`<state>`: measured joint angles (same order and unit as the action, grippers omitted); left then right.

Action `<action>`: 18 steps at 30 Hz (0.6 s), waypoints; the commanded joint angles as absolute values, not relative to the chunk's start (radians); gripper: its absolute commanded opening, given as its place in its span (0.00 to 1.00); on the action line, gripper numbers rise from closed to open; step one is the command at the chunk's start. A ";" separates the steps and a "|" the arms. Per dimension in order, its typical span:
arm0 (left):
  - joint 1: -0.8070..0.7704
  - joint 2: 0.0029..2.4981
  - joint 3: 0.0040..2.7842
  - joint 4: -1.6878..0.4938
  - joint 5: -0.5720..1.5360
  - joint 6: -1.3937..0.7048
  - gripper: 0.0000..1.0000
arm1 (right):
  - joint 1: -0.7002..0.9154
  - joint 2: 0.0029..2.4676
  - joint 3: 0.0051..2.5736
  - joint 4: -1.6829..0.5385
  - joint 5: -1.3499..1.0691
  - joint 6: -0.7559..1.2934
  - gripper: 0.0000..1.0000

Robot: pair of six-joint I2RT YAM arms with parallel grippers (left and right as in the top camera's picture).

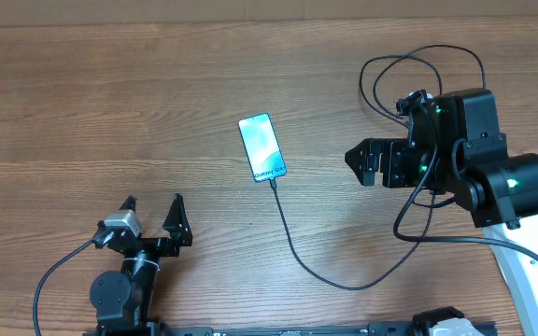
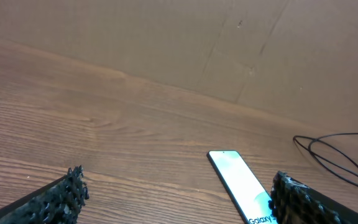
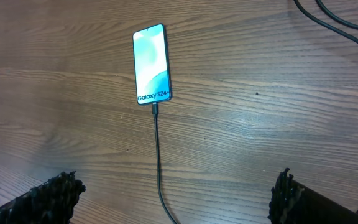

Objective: Plug charger to phone and switch on socket

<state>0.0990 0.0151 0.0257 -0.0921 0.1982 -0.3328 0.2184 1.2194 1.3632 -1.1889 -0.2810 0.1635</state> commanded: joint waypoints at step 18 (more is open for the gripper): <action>0.106 0.004 0.018 -0.088 0.200 -0.306 1.00 | 0.223 1.219 1.376 -1.194 -0.203 0.128 1.00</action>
